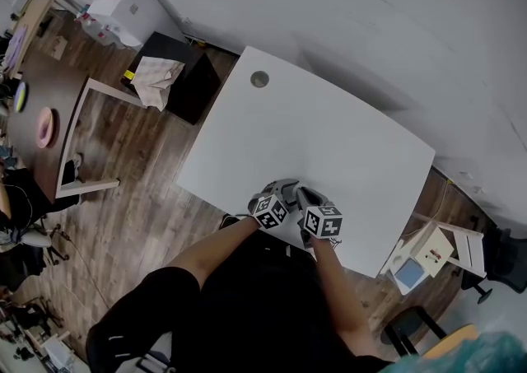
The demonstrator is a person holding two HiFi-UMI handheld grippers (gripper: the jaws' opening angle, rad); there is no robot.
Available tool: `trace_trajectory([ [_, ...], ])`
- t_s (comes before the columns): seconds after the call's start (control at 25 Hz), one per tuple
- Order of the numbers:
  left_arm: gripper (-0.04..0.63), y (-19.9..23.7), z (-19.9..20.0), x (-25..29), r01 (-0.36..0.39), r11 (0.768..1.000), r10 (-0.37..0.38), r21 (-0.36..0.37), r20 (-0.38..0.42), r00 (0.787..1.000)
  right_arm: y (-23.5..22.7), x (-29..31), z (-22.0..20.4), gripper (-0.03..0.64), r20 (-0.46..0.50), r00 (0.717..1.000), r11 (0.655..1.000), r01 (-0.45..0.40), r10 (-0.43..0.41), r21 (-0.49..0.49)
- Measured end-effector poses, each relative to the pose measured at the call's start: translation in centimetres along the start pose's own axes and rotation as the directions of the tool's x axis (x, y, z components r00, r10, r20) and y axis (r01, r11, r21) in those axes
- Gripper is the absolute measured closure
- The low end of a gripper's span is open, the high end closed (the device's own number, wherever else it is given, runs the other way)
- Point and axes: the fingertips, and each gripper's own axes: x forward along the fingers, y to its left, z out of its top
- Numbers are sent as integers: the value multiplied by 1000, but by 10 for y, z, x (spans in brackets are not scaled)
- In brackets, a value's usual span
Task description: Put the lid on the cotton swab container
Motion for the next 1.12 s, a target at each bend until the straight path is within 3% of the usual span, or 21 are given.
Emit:
trace_trajectory([
  [0.32,325,0,-2,-4,-13,1000,13,-9,16,1000,2,2,1,561,8,1000,1000,-27,27,6],
  [0.64,324,3,-13,-32,-54,995,58,-84,52,997,2,-1,3,560,88,995,996,-46,40,74],
  [0.88,324,22,-34,-66,-99,985,108,-145,59,992,3,-19,9,520,149,988,992,-45,27,119],
  [1.0,325,27,-32,-85,-73,983,93,-170,109,990,5,-32,9,518,193,981,984,-24,-10,174],
  [1.12,393,27,-19,-113,-36,984,66,-174,170,983,15,-40,7,518,239,969,977,5,-56,211],
])
